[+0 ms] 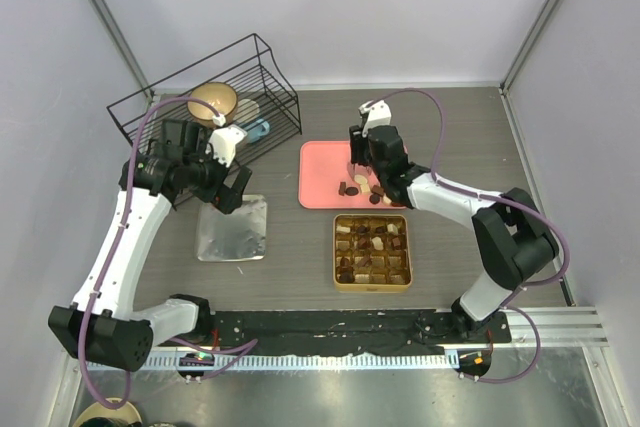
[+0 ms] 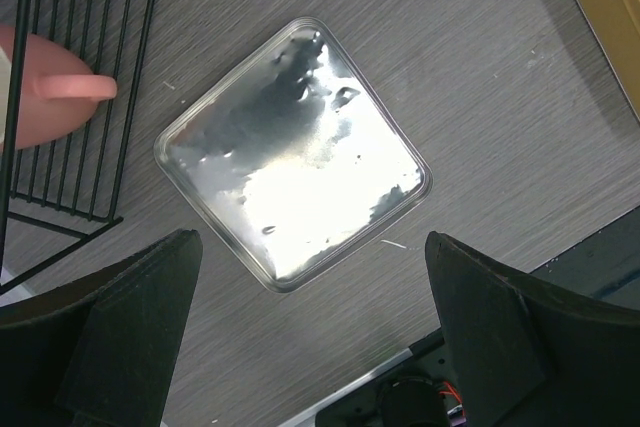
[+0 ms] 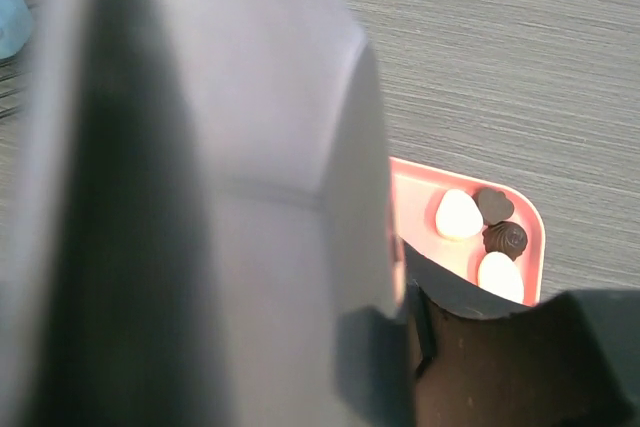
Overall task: Pack the chocolate
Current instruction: Pick up the fake chocolate from the plate, then place the fake chocolate in the packing box.
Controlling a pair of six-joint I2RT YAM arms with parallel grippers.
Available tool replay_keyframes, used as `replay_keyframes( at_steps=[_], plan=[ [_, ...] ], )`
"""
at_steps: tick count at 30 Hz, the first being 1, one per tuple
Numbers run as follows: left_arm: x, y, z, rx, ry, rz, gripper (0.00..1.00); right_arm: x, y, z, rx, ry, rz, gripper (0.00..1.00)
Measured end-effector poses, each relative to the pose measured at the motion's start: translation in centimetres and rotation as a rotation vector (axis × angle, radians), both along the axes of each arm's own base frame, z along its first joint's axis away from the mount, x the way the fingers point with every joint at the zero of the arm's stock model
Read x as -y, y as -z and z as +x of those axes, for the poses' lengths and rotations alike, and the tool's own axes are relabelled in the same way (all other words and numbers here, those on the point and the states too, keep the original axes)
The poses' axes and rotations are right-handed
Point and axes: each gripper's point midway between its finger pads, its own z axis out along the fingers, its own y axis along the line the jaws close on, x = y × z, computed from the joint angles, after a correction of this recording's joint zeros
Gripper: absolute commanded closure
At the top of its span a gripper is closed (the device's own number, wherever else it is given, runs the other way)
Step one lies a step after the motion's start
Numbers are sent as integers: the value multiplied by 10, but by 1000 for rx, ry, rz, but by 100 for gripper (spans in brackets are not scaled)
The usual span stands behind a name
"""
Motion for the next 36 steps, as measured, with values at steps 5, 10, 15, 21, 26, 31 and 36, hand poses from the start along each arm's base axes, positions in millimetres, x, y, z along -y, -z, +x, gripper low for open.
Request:
replay_keyframes(
  at_steps=[5,10,15,21,26,31,36],
  plan=[
    [-1,-1,0,6,-2,5,0,2,2,1,8,6,6,57],
    [-1,-1,0,7,-2,5,0,4,2,0,15,12,15,71],
    [-1,-2,-1,10,-2,4,0,7,-3,-3,14,21,17,76],
    [-2,-4,-2,18,-3,3,0,14,-29,-10,43,25,15,78],
    [-2,-4,-2,18,-3,3,0,23,-77,-27,84,25,47,78],
    [-2,-3,-2,16,-2,3,0,33,-127,-79,113,4,119,77],
    [-2,-2,-2,13,-3,4,0,40,-135,-131,37,-44,186,77]
  ],
)
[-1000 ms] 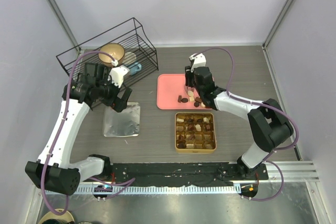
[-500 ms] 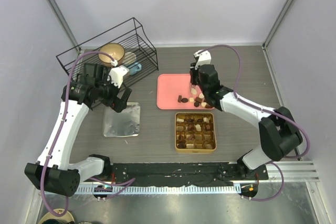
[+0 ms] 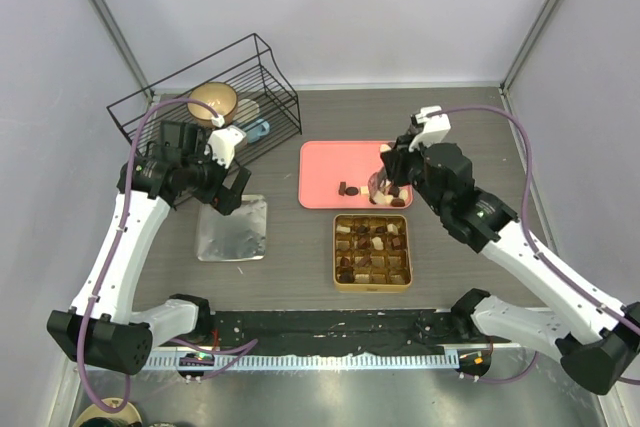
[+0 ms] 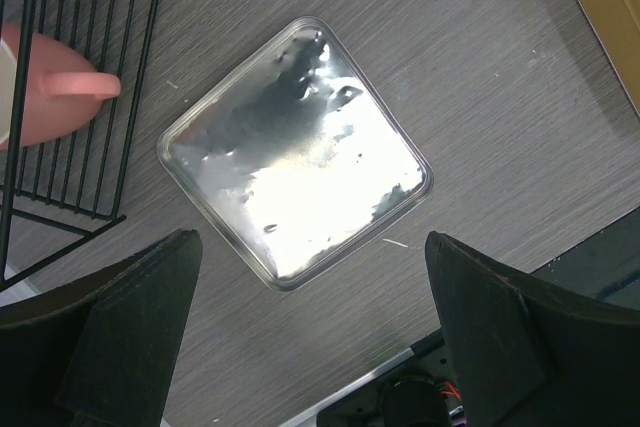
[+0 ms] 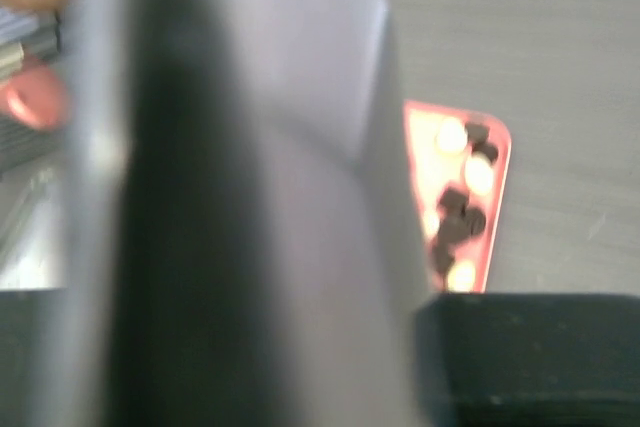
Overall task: Pack the chocolate
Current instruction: Place the fake chocolate in the packing box.
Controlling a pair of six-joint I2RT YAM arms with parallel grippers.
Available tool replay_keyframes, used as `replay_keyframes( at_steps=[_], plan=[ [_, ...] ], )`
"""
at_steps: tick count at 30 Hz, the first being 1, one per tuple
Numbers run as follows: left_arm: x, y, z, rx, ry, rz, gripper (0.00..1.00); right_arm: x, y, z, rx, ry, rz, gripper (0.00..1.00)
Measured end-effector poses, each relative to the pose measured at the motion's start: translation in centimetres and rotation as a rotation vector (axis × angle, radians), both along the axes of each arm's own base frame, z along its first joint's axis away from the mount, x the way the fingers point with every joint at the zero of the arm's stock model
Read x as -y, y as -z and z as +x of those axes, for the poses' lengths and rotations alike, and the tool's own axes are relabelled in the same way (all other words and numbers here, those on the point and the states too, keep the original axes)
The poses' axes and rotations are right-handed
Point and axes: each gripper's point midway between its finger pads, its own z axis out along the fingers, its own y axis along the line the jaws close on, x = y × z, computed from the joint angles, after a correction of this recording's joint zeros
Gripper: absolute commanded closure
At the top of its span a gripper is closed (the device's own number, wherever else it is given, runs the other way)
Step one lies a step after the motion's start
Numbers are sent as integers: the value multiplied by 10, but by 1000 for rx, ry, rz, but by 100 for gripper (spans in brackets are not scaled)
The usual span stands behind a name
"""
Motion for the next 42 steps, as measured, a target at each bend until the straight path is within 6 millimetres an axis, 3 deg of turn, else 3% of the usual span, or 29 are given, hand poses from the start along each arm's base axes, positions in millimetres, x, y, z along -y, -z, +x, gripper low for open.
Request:
replay_keyframes(
  at_steps=[7,12,18,33,42],
  plan=[
    [0,0,0,-1,0,-1,0,5,48,-48,-236,-64,-43,76],
    [1,0,0,-3,-2,-4,0,-1,64,-77,-302,-110,-23,76],
    [1,0,0,-5,0,-7,0,-12,83,-96,-331,-147,-12,73],
    [2,0,0,-5,2,-9,0,-4,93,-89,-241,-84,-25,56],
    [2,1,-1,-7,2,-9,0,-3,85,-85,-211,-82,-46,67]
  ],
)
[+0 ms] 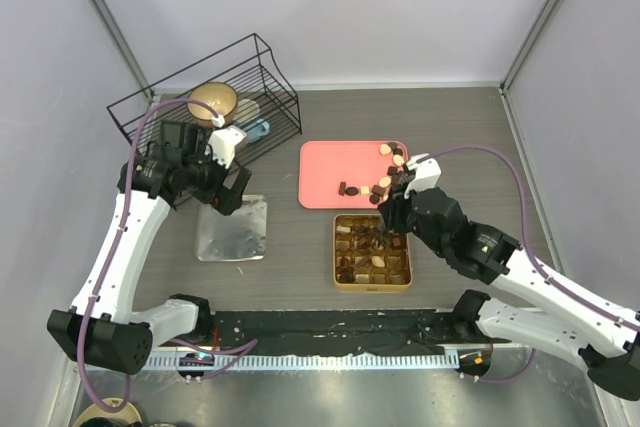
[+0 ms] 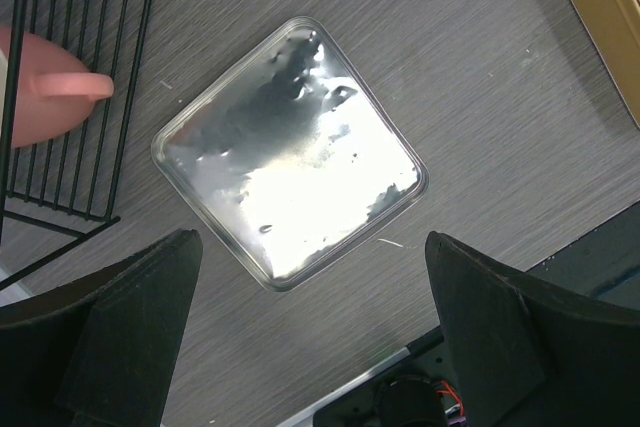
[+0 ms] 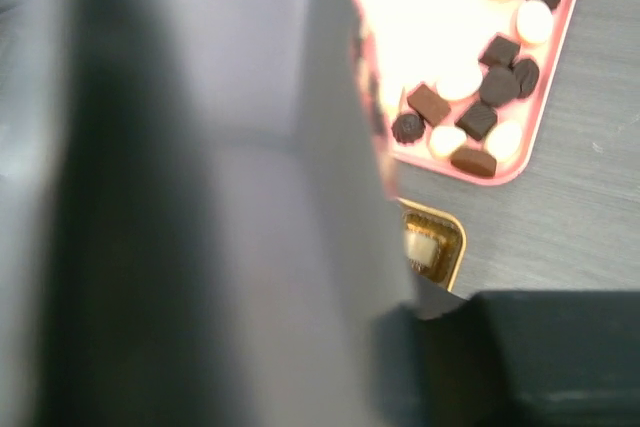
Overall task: Pack the chocolate
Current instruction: Place the fake chocolate in the packing box, then pick up the fake chocolate from the plate.
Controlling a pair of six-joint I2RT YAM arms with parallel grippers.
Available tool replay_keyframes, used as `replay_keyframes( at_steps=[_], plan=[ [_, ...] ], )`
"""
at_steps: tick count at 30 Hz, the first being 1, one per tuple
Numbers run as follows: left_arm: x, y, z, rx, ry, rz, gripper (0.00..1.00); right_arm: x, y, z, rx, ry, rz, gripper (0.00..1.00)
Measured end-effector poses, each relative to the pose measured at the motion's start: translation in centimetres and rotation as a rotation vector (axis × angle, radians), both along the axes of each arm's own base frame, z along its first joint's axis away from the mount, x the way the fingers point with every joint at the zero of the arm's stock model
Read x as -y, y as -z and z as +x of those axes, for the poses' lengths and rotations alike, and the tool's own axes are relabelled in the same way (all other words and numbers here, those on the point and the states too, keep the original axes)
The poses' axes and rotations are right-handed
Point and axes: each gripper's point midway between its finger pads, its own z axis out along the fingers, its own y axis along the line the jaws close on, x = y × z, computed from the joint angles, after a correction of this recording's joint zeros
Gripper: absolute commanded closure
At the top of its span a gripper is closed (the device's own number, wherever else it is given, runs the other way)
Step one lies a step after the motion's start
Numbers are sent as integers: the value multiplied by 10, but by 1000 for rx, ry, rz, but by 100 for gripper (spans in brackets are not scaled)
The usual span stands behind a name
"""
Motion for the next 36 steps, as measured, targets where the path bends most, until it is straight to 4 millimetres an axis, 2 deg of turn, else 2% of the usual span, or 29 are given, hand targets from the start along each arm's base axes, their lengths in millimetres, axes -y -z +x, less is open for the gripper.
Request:
replay_keyframes(
  at_steps=[4,8,13,17,18,21,24,29,36],
  plan=[
    [0,0,0,-1,0,0,0,-12,-22,11,44,-11,10,71],
    [0,1,-1,-4,0,1,0,-33,-43,31,104,-26,19,72],
    [0,1,-1,-6,0,1,0,-61,-51,62,162,-42,-18,72],
    [0,1,-2,-9,0,1,0,-80,-42,96,189,-35,-42,67],
    [0,1,-3,-11,0,1,0,-80,-37,106,189,-21,-45,61],
    [-1,2,-3,-15,0,3,0,-75,-21,134,184,26,-57,56],
    [-1,2,-4,-16,0,4,0,-71,-9,153,184,66,-64,53],
    [-1,2,-5,-18,0,6,0,-76,3,173,185,89,-64,51],
    [-2,2,-4,-16,-2,10,0,-78,14,187,186,104,-65,51]
  ],
)
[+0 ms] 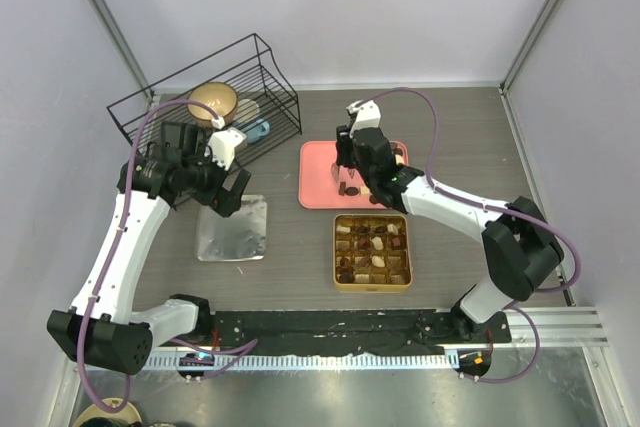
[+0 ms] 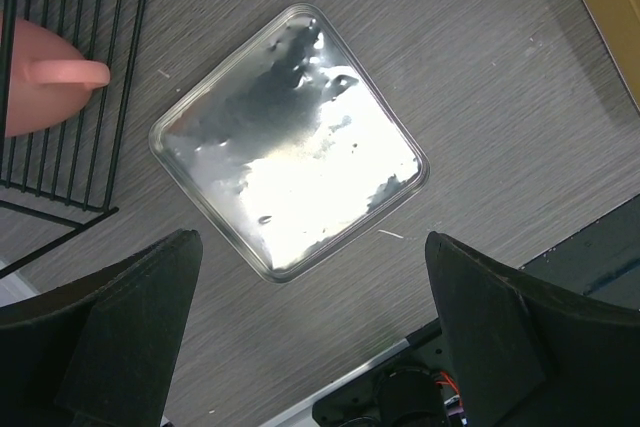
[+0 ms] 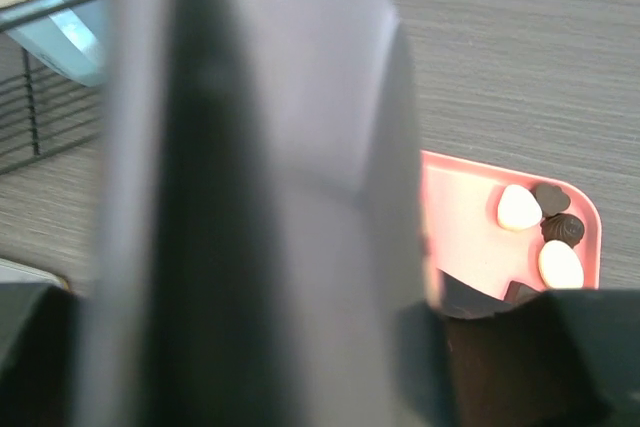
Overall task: Pack the chocolate
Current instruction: Pick up the fake chocolate from the plate.
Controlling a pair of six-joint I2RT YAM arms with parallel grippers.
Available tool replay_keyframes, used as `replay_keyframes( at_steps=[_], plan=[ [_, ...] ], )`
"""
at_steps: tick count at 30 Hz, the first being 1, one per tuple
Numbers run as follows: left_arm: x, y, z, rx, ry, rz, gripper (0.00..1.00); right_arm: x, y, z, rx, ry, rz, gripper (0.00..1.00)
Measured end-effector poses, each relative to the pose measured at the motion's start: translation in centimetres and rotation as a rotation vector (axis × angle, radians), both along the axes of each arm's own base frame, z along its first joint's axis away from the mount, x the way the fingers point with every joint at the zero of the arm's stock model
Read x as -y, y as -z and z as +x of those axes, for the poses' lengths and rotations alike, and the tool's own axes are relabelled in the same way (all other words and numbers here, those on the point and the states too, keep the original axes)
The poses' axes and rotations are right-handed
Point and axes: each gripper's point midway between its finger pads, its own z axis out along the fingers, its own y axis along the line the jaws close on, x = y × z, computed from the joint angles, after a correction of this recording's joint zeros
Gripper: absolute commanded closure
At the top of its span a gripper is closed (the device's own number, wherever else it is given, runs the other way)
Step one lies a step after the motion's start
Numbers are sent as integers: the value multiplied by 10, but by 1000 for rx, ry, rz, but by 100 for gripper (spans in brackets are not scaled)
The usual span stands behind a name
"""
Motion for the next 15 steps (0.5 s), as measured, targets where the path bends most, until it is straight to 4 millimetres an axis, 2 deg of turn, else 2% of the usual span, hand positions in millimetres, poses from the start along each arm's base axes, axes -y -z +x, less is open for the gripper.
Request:
replay_keyframes(
  at_steps=[6,15],
  plan=[
    [-1,-1,0,6,-1,6,0,0,15,3,-27,6,-14,51],
    [-2,-3,-1,16,2,11,0,-3,22,2,-49,5,4,52]
  ],
)
